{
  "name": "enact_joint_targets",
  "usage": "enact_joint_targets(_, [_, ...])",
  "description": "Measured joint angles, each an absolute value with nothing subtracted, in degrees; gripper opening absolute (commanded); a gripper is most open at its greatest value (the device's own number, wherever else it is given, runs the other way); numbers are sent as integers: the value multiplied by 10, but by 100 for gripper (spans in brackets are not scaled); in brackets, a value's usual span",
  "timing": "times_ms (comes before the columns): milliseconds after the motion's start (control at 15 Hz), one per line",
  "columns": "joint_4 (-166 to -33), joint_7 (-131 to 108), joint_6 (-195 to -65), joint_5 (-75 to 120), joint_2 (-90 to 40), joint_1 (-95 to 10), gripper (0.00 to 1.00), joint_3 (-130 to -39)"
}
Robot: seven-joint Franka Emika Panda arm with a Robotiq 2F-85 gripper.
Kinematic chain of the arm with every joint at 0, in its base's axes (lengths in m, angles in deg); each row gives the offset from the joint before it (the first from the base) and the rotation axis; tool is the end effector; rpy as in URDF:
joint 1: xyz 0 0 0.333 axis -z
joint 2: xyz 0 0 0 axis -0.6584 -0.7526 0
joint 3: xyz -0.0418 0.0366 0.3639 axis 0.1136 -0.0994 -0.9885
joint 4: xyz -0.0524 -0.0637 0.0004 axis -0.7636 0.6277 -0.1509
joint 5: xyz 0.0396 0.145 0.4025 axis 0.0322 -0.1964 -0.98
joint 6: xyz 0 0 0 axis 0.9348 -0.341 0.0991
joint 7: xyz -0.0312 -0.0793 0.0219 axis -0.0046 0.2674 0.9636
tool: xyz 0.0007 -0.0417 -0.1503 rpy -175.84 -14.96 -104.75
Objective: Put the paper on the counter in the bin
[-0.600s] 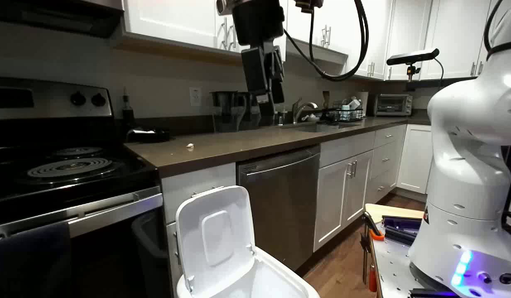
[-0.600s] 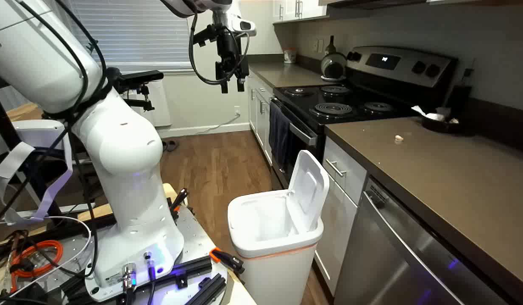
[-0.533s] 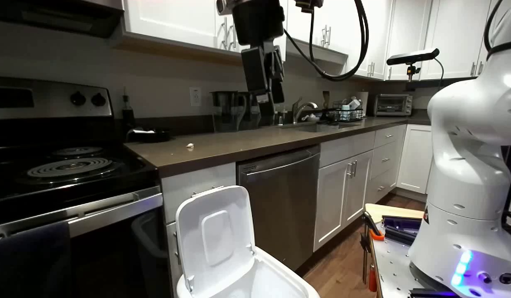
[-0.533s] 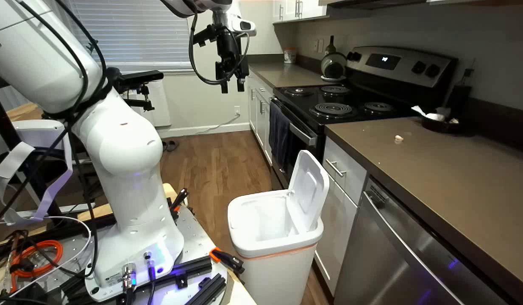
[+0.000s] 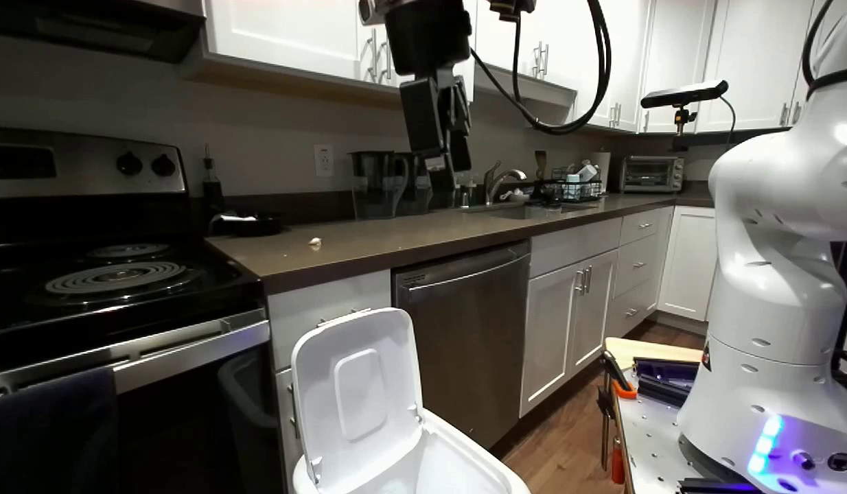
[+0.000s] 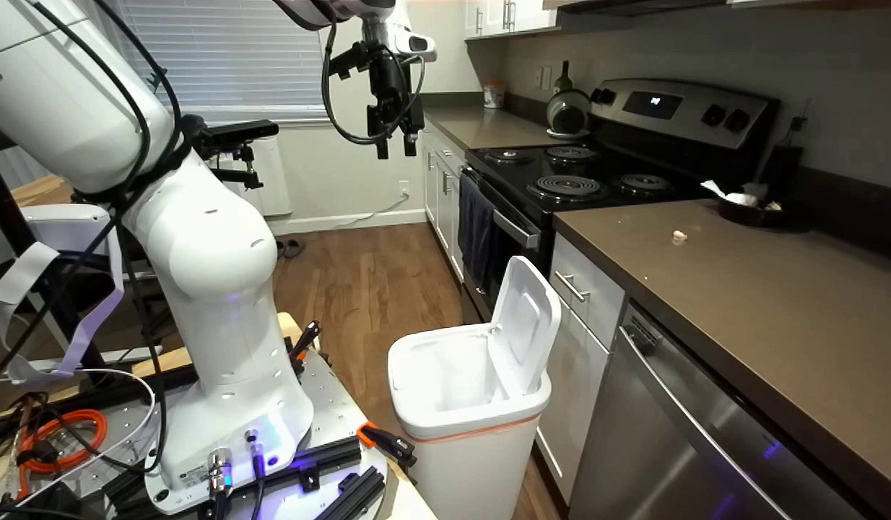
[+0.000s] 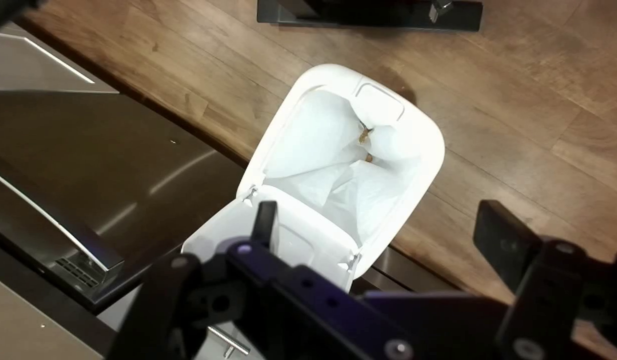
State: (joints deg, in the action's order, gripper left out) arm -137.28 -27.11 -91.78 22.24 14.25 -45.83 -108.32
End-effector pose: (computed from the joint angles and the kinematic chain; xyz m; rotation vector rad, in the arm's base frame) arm 0.3812 0.1776 0.4802 2.8882 0.0622 -0.1868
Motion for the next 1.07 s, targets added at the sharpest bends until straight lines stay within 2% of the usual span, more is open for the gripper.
enact_joint_targets(267, [-1372, -269, -918, 233, 142, -461, 100, -1063])
enact_joint_targets(533, [-1349, -231, -918, 274, 141, -452, 100, -1003])
enact_joint_targets(1067, [-1166, 12, -921, 298, 63, -414, 100, -848])
